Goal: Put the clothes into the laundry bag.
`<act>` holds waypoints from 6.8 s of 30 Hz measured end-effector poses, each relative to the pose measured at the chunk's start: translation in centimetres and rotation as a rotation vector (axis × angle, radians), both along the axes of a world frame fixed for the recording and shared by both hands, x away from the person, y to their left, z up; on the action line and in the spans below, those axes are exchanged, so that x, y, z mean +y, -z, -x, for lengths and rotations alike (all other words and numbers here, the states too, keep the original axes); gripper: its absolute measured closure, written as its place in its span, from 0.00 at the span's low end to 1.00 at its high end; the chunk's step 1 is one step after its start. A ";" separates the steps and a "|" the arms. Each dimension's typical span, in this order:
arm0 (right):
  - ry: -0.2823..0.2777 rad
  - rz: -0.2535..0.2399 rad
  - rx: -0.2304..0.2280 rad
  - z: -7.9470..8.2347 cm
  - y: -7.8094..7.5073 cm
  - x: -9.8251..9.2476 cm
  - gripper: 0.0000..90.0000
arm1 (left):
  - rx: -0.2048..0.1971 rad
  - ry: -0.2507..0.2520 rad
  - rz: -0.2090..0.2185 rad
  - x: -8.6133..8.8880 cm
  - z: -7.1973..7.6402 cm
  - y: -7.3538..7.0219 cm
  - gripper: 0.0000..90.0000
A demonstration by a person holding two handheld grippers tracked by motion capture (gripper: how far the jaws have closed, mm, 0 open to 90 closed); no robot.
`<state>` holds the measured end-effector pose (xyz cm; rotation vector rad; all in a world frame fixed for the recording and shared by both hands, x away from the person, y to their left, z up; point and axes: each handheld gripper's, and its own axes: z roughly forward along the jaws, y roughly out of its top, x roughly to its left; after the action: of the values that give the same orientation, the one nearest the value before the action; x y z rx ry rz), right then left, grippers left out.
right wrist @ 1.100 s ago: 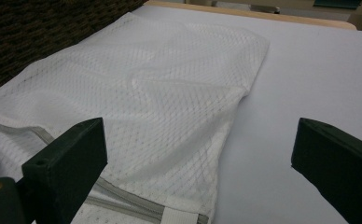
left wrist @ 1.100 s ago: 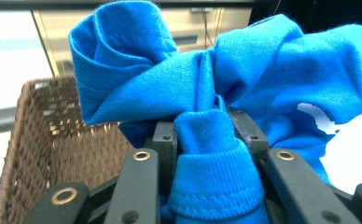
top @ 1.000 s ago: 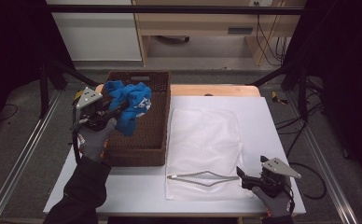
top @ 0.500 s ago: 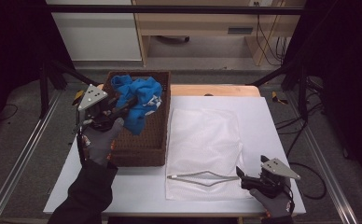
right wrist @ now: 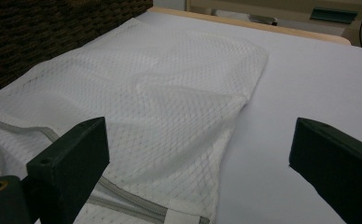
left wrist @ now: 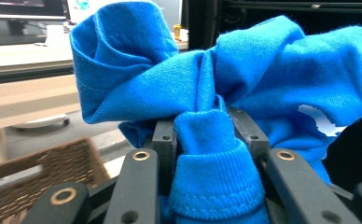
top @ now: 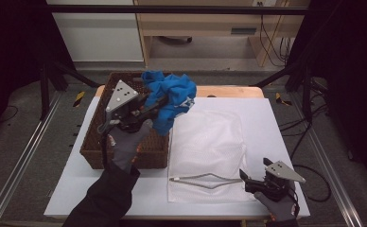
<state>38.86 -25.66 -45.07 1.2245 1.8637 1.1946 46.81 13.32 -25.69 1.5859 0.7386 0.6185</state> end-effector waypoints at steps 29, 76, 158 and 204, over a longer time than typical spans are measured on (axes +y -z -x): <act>-0.016 -0.016 0.015 0.2 0.4 -0.4 0.07 | 0.096 0.164 -0.069 -12.9 -1.5 7.0 0.74; -0.030 -0.024 0.039 0.0 0.6 -0.2 0.06 | 0.297 0.243 -0.271 -17.8 -3.8 17.1 0.18; 0.086 0.120 0.155 -5.2 0.8 0.2 0.74 | 0.370 0.184 -0.448 -5.3 7.7 22.8 1.00; -0.271 0.057 0.154 -1.4 2.0 7.2 0.47 | 0.386 0.199 -0.437 -6.0 7.8 22.8 1.00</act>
<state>40.28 -18.42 -47.10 1.0843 2.2184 1.2052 39.05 7.32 -48.45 2.1925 0.7447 0.3406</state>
